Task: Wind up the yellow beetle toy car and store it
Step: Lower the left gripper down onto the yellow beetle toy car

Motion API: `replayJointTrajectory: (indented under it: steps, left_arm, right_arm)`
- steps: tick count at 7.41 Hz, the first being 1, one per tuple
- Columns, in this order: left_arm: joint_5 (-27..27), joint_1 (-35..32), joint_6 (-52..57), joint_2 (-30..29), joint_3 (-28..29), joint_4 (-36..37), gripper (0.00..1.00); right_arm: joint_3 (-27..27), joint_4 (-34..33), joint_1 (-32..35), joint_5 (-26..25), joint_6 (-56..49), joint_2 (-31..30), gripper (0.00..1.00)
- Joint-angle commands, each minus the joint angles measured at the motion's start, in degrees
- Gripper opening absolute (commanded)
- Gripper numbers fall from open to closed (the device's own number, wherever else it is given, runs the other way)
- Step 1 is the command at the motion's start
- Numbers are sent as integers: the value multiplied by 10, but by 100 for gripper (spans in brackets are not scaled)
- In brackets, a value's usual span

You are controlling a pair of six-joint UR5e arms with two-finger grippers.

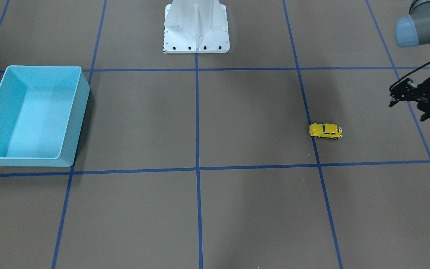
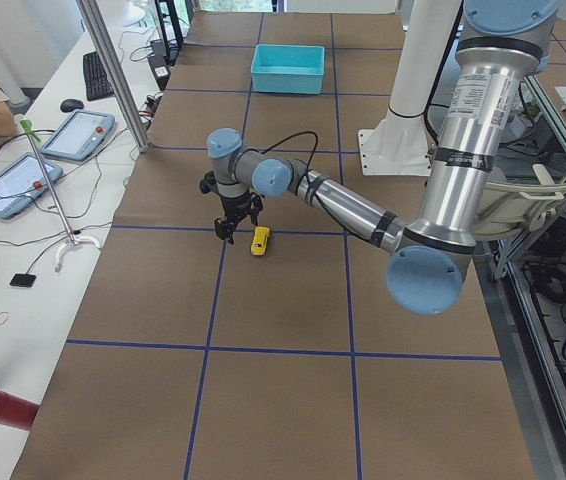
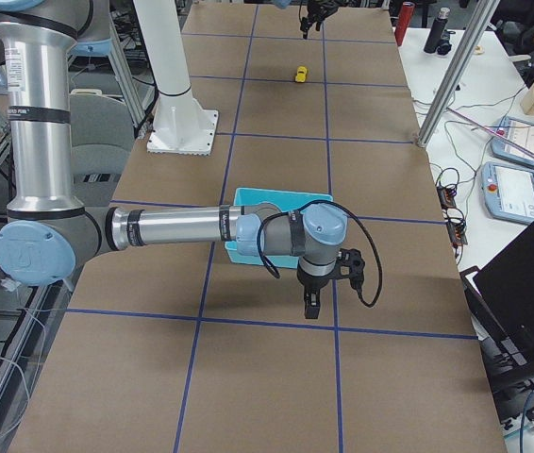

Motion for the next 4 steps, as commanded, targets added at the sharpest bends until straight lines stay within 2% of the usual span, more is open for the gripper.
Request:
replayJointTrajectory:
  steps: [1, 2, 4]
  left_arm:
    - [90, 92, 2, -86, -2, 68, 100]
    - [133, 142, 8, -96, -5, 82, 100]
    - [161, 182, 74, -94, -11, 132, 100]
  right_arm:
    - [0, 0, 0, 0, 0, 0, 99]
    - [0, 1, 1, 0, 0, 1, 99]
    - [0, 0, 0, 0, 0, 0, 99]
